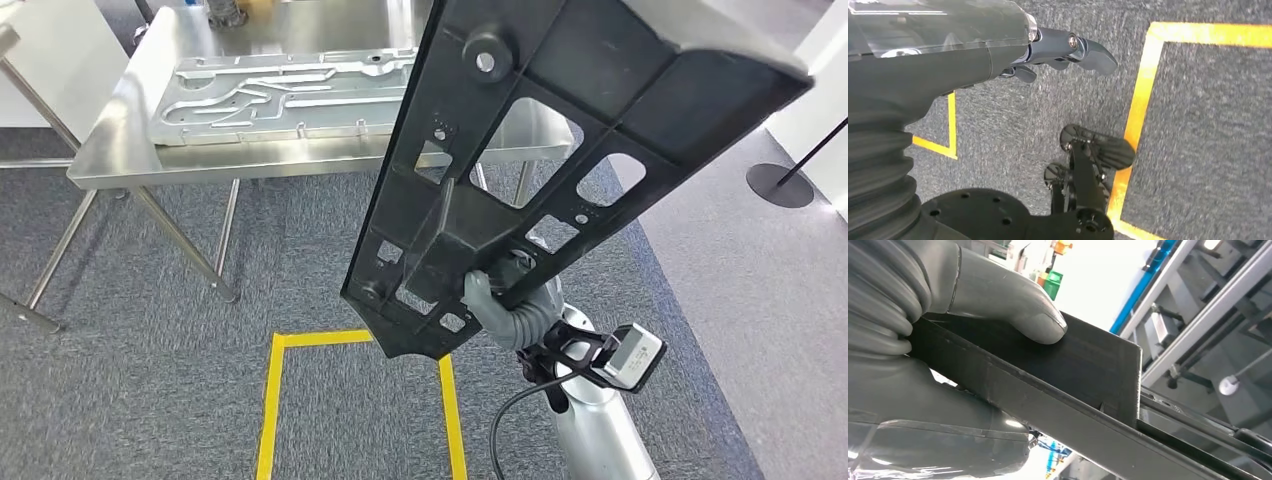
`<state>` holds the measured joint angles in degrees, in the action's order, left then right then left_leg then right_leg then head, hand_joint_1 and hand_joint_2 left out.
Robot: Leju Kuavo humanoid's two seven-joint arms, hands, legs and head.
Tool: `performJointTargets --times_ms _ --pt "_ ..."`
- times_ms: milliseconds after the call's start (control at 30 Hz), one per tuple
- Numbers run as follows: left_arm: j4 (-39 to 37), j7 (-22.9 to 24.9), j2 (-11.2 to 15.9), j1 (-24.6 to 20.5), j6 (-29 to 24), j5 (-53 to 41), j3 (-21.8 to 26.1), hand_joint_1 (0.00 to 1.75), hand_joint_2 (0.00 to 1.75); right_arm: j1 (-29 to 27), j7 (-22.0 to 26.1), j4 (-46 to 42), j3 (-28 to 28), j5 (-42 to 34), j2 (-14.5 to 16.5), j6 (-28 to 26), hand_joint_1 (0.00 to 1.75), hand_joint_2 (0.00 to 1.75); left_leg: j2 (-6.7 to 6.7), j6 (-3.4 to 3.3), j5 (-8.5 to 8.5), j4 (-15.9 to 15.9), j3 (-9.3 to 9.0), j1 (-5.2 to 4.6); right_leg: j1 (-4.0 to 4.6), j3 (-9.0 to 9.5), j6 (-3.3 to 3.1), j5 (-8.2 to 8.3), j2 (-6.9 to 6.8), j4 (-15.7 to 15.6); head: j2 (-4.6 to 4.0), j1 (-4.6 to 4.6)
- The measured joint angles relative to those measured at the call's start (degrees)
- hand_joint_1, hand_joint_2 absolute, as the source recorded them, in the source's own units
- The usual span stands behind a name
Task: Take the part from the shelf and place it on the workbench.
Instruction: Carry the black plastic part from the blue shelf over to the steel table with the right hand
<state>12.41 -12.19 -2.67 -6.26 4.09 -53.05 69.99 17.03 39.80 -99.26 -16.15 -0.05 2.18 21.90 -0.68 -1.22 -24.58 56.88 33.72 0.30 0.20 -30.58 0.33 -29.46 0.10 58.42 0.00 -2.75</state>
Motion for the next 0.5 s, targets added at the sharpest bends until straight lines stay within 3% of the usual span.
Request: performJointTargets --times_ms 33,100,133,167,200,233,267,333,367,500 --pt "0.0 -0.1 -0.1 0.0 0.0 0.0 0.0 0.00 1.75 0.2 0.0 0.1 0.0 0.1 0.0 -0.1 1.75 1.75 -0.18 -0.24 0.02 -0.4 -0.42 0.22 -0.03 -1.04 0.27 -1.18 -0.04 2.3 0.00 0.01" --pt "0.0 -0.2 -0.1 -0.1 0.0 0.0 0.0 0.00 1.75 0.3 0.0 0.4 0.0 0.1 0.0 -0.3 1.75 1.75 -0.42 -0.56 -0.30 -0.6 -0.89 0.29 -0.35 -5.37 0.66 -4.38 -0.03 10.1 0.00 0.01" --pt "0.0 -0.2 -0.1 0.0 0.0 0.0 0.0 0.00 1.75 0.3 0.0 0.5 0.0 -0.1 -0.1 -0.2 1.75 1.75 -0.55 -0.61 -0.57 -0.5 -1.10 0.29 -0.48 -7.75 0.82 -5.35 -0.03 13.8 0.00 0.02" --pt "0.0 -0.2 -0.2 0.0 0.0 0.0 0.0 0.00 1.75 0.3 0.0 0.6 0.0 -0.4 -0.1 -0.2 1.75 1.75 -0.66 -0.61 -0.89 -0.4 -1.38 0.30 -0.59 -9.40 0.94 -5.18 -0.04 15.7 0.00 0.02" --pt "0.0 -0.3 -0.2 0.1 0.0 0.0 0.0 0.00 1.75 0.3 0.0 0.7 0.0 -0.7 -0.1 -0.1 1.75 1.75 -0.79 -0.55 -1.25 -0.3 -1.76 0.30 -0.68 -9.90 1.01 -3.74 -0.04 15.3 0.00 0.02" --pt "0.0 -0.3 -0.2 0.1 0.0 0.0 0.0 0.00 1.75 0.3 0.0 0.7 0.0 -1.0 -0.2 -0.1 1.75 1.75 -0.93 -0.44 -1.67 -0.3 -2.27 0.31 -0.77 -9.21 1.00 -1.26 -0.04 12.6 0.00 0.02" --pt "0.0 -0.3 -0.3 0.2 0.0 -0.1 0.0 0.00 1.75 0.3 0.0 0.7 0.0 -1.2 -0.2 -0.1 1.75 1.75 -1.03 -0.28 -2.14 -0.2 -2.81 0.31 -0.84 -7.71 0.92 1.62 -0.03 8.3 0.00 0.02" --pt "0.0 -0.3 -0.5 0.1 0.0 -0.1 0.0 0.00 1.75 0.4 0.0 0.6 0.0 -1.5 -0.2 -0.1 1.75 1.75 -1.16 0.31 -3.02 0.0 -3.43 0.13 -0.74 -4.92 0.56 4.69 0.09 1.5 0.00 0.01" --pt "0.0 -0.3 -0.5 0.1 0.0 -0.2 0.0 0.00 1.75 0.5 0.0 0.6 0.0 -1.5 -0.2 -0.1 1.75 1.75 -1.18 0.65 -3.35 0.0 -3.51 0.06 -0.64 -4.30 0.31 4.91 0.19 0.0 0.00 0.00" --pt "0.0 -0.3 -0.4 0.0 0.1 -0.2 0.0 0.00 1.75 0.5 0.0 0.3 0.0 -1.8 -0.2 0.0 1.75 1.75 -0.72 1.89 -4.53 0.9 -3.59 0.18 -0.70 -3.51 -1.00 4.06 0.31 -0.7 0.00 0.01"
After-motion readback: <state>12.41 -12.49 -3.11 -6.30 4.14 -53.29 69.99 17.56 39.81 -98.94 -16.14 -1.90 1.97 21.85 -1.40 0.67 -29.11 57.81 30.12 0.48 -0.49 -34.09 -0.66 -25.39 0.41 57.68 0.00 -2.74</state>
